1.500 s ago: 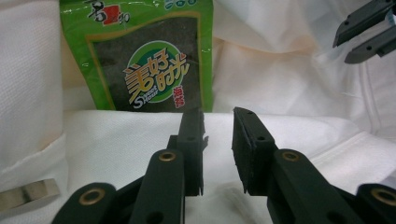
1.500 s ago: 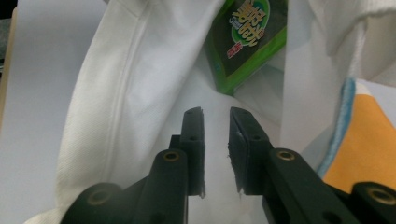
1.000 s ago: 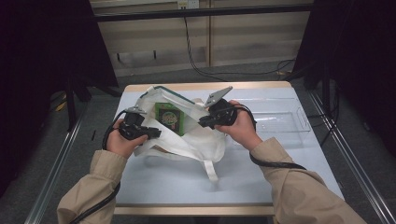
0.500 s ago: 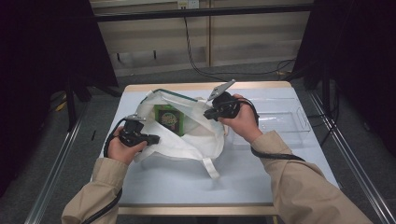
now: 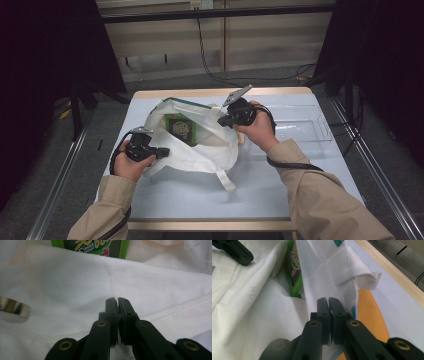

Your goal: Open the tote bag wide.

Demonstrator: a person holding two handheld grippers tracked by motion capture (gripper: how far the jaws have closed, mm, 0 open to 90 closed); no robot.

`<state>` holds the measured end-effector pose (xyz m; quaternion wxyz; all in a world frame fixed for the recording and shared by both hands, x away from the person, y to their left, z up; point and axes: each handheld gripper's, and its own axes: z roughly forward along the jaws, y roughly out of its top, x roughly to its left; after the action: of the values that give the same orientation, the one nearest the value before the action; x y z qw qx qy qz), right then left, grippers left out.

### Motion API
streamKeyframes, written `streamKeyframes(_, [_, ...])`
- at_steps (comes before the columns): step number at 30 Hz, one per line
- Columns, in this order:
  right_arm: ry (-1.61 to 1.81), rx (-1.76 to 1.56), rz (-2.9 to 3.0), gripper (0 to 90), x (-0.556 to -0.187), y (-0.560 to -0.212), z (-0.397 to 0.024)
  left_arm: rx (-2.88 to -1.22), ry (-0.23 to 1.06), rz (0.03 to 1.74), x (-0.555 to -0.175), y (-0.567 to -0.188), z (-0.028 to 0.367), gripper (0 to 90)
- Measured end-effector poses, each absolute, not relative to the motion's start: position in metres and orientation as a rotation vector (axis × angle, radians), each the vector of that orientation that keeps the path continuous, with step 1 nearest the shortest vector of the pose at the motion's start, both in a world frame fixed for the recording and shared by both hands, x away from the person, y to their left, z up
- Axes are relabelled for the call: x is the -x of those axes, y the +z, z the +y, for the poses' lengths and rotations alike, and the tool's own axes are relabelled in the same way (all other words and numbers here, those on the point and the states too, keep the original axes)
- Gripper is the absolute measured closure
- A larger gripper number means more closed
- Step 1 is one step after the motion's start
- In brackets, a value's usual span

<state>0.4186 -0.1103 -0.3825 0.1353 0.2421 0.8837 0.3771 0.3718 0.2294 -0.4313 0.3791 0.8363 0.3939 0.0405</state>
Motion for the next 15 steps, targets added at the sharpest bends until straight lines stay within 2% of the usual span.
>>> streamKeyframes(15, [1.147,-0.714,2.521,68.3,-0.397,-0.357,-0.122,-2.140,0.102,0.976,-0.382,-0.418,0.218,85.9])
